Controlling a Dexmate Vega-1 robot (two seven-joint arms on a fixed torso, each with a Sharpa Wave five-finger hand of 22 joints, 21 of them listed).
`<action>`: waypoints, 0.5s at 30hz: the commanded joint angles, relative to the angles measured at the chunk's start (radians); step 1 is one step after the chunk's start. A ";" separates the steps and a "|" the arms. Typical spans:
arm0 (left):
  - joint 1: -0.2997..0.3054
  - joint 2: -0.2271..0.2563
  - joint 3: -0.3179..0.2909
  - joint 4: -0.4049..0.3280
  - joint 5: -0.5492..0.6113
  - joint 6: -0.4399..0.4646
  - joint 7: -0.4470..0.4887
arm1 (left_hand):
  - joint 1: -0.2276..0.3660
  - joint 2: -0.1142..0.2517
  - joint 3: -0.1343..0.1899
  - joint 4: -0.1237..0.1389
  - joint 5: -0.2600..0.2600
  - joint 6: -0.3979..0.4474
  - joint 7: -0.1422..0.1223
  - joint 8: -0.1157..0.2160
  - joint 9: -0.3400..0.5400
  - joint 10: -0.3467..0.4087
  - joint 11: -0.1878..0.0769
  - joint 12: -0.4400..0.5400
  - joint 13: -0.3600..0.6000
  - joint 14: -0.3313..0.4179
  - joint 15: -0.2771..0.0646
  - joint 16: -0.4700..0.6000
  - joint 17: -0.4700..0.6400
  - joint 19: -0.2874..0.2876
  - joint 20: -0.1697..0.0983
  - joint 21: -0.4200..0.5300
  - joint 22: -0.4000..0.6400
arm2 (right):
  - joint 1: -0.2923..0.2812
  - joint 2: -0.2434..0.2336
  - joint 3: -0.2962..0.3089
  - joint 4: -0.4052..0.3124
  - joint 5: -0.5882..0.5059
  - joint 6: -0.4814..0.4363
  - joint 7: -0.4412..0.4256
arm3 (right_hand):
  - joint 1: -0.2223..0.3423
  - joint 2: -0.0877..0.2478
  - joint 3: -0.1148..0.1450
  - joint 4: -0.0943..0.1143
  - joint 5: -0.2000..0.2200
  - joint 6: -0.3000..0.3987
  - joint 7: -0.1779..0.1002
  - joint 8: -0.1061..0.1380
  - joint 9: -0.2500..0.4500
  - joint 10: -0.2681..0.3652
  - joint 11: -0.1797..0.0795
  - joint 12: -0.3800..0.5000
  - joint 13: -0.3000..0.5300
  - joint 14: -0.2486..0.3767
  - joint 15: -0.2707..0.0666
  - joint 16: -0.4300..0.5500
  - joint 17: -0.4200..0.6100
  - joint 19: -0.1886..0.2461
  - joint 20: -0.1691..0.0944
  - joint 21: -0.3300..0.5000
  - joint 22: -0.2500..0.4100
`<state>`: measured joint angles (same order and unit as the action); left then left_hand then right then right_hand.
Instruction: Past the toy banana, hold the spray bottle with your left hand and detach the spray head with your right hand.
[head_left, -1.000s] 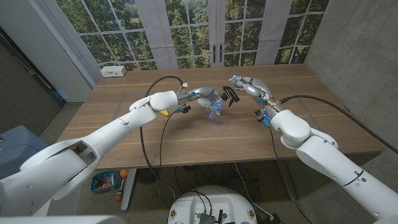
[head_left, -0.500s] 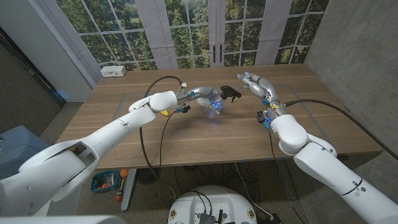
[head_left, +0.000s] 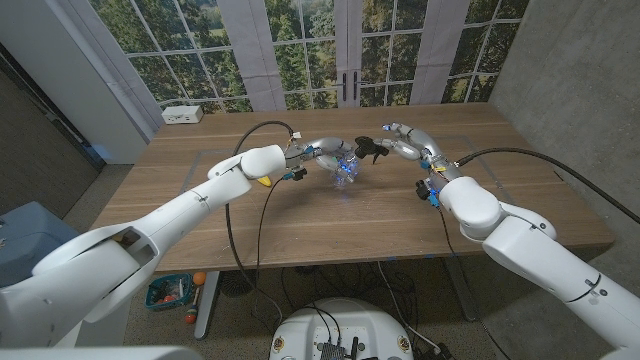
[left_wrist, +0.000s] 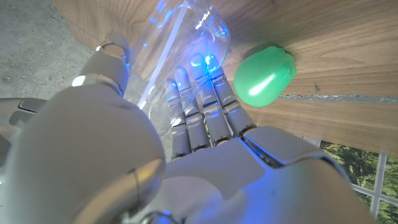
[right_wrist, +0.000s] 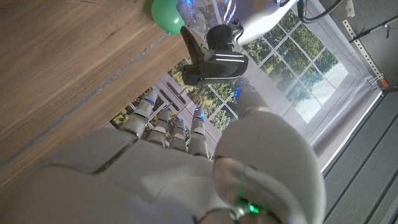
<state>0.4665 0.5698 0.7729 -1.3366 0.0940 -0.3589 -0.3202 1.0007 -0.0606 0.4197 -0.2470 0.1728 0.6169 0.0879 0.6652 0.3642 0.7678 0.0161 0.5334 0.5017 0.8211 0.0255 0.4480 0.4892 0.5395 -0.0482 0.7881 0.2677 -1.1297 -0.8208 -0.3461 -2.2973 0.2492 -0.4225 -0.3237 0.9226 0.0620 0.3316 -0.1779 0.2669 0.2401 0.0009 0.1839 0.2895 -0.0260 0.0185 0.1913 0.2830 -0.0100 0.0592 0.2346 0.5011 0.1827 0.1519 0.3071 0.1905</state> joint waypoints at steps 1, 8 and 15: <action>-0.006 -0.004 0.001 0.009 -0.005 -0.011 -0.003 | 0.218 0.230 0.088 0.080 0.004 0.166 -0.127 0.006 0.005 0.222 -0.215 0.001 0.176 0.135 -0.264 -0.002 0.003 -0.009 -0.050 0.011 0.001 | 0.138 -0.077 -0.070 -0.056 0.041 -0.262 0.090 | 0.019 -0.008 0.008 0.006 0.004 -0.078 0.023 -0.010 -0.009 -0.052 0.014 -0.003 0.002 -0.034 0.015 -0.011 -0.001 -0.021 0.006 -0.012 0.001; -0.011 -0.005 0.005 0.017 -0.013 -0.028 -0.020 | 0.218 0.231 0.088 0.081 0.004 0.167 -0.127 0.007 0.005 0.221 -0.215 -0.002 0.179 0.137 -0.264 -0.003 0.005 -0.012 -0.050 0.017 -0.001 | 0.092 -0.026 -0.094 -0.026 -0.055 -0.173 -0.080 | 0.139 0.056 0.064 0.000 0.014 -0.009 -0.007 0.042 -0.026 0.035 -0.032 0.044 0.000 0.057 -0.072 0.035 0.001 0.078 -0.077 0.018 0.000; -0.010 -0.004 0.007 0.017 -0.019 -0.039 -0.033 | 0.217 0.230 0.089 0.081 0.004 0.168 -0.127 0.006 0.002 0.222 -0.216 -0.006 0.180 0.138 -0.264 -0.006 0.007 -0.014 -0.051 0.025 -0.003 | 0.060 0.036 -0.133 0.022 -0.191 -0.076 -0.220 | 0.197 0.076 0.054 0.007 0.010 0.168 -0.037 0.101 -0.027 0.190 -0.075 0.090 -0.003 0.192 -0.144 0.116 0.026 0.172 -0.129 0.059 0.005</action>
<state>0.4584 0.5661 0.7764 -1.3232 0.0846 -0.3801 -0.3353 1.0003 -0.0601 0.4185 -0.2458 0.1728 0.6169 0.0879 0.6660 0.3643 0.7677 0.0160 0.5309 0.5017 0.8238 0.0266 0.4417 0.4920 0.5305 -0.0464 0.8069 0.2644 -1.0490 -0.8447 -0.4240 -2.3199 0.2038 -0.5729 -0.3754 1.1011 0.1378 0.3882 -0.1792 0.2746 0.3603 -0.0320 0.2690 0.2599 0.1172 -0.0464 0.2672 0.2784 0.1378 -0.0368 0.3215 0.5138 0.3246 0.0335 0.3518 0.1912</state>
